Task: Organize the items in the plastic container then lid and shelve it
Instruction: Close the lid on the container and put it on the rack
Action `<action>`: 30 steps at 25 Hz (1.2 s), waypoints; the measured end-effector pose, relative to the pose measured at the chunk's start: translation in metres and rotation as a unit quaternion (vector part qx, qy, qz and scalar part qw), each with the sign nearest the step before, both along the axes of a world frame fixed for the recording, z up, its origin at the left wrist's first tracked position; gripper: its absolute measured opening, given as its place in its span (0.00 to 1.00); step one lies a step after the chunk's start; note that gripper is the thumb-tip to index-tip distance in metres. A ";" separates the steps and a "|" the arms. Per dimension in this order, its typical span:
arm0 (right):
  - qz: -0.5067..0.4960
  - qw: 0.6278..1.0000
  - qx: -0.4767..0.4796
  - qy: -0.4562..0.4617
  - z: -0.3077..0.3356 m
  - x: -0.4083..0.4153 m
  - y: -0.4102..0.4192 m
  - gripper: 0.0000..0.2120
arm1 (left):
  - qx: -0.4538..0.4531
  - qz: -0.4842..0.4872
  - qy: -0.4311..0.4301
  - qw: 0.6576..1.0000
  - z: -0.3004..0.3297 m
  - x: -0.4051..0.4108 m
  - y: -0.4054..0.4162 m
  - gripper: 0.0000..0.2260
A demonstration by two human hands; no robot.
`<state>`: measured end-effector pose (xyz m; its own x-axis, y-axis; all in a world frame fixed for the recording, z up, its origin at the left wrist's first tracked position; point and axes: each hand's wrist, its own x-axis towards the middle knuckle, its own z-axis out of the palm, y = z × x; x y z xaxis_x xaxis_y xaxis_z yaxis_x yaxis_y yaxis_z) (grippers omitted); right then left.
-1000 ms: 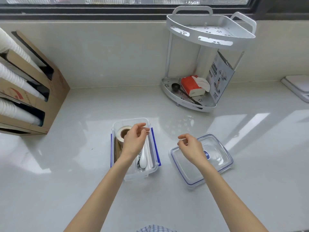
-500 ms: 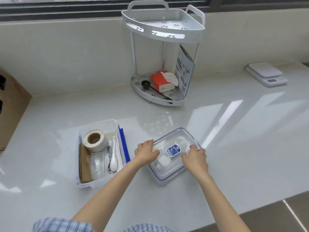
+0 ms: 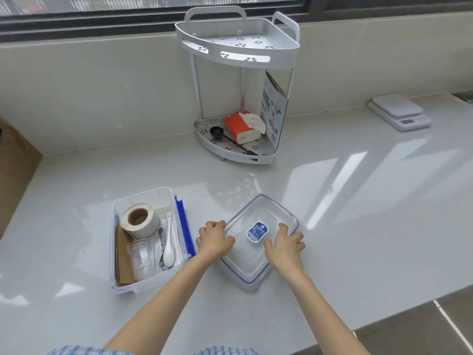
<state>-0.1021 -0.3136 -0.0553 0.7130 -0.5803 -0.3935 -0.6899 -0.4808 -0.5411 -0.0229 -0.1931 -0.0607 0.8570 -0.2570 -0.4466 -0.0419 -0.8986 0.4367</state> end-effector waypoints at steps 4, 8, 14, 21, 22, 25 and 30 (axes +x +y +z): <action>-0.058 0.992 0.035 -0.107 0.005 0.001 0.001 0.25 | -0.080 0.026 -0.035 0.996 0.008 0.000 0.004 0.20; -0.048 0.976 0.034 -0.210 0.029 0.012 0.001 0.24 | -0.171 0.043 -0.085 0.981 0.028 0.000 0.013 0.20; 0.047 0.954 0.026 -0.296 0.055 0.044 0.038 0.22 | -0.222 0.145 -0.183 0.947 0.048 0.002 0.062 0.15; 0.204 0.923 0.048 -0.322 0.055 0.076 0.104 0.21 | -0.209 0.263 -0.246 0.909 0.045 -0.012 0.139 0.14; 0.223 0.921 0.056 -0.315 0.053 0.079 0.112 0.22 | -0.207 0.281 -0.244 0.905 0.043 -0.014 0.147 0.13; 0.262 0.919 0.069 -0.286 0.045 0.083 0.129 0.22 | -0.195 0.311 -0.229 0.902 0.034 -0.019 0.165 0.13; 0.295 0.923 0.082 -0.232 0.030 0.087 0.136 0.21 | -0.180 0.331 -0.196 0.905 0.023 -0.021 0.178 0.15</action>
<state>-0.0148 -0.1780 -0.0255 0.9999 0.0032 -0.0136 -0.0092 -0.5834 -0.8121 -0.0441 -0.0154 -0.0381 0.9509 0.3030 -0.0636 0.2383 -0.5853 0.7750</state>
